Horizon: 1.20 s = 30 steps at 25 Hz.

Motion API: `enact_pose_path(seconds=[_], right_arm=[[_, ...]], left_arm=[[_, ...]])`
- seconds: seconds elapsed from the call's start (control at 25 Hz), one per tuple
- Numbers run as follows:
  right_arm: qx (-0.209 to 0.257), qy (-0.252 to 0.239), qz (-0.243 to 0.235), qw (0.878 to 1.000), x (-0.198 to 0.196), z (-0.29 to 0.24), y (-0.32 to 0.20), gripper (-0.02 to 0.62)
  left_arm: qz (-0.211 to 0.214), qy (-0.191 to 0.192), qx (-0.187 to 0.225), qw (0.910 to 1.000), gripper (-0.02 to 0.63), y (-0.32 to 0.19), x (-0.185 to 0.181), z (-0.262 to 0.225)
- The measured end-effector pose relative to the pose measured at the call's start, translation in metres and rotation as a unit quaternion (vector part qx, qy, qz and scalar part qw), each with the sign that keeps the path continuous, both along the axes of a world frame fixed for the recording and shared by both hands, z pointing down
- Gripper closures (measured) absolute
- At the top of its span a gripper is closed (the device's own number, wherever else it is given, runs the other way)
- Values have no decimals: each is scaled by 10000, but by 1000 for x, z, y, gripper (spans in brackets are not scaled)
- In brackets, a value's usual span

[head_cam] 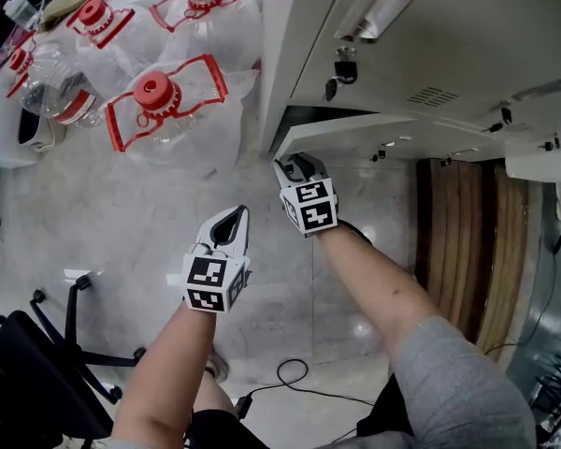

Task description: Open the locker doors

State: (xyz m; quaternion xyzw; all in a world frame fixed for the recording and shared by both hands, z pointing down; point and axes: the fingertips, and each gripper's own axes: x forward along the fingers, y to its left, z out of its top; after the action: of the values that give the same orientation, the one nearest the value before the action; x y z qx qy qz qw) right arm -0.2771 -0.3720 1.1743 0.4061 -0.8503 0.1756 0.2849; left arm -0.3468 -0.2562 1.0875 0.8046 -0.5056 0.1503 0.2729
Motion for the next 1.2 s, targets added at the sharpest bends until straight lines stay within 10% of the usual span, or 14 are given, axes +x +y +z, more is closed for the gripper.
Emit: enact_pose_path(seconds=[0.6,1.2], right_arm=[[-120,-235,-329,9991,64,0,91,474],[-671,-697,460,9942,174,3,150,462]], left_arm=[[347,-41,67,9994,601,29,72,-11],[602,-178,-18,9980,601,41,122,-26]])
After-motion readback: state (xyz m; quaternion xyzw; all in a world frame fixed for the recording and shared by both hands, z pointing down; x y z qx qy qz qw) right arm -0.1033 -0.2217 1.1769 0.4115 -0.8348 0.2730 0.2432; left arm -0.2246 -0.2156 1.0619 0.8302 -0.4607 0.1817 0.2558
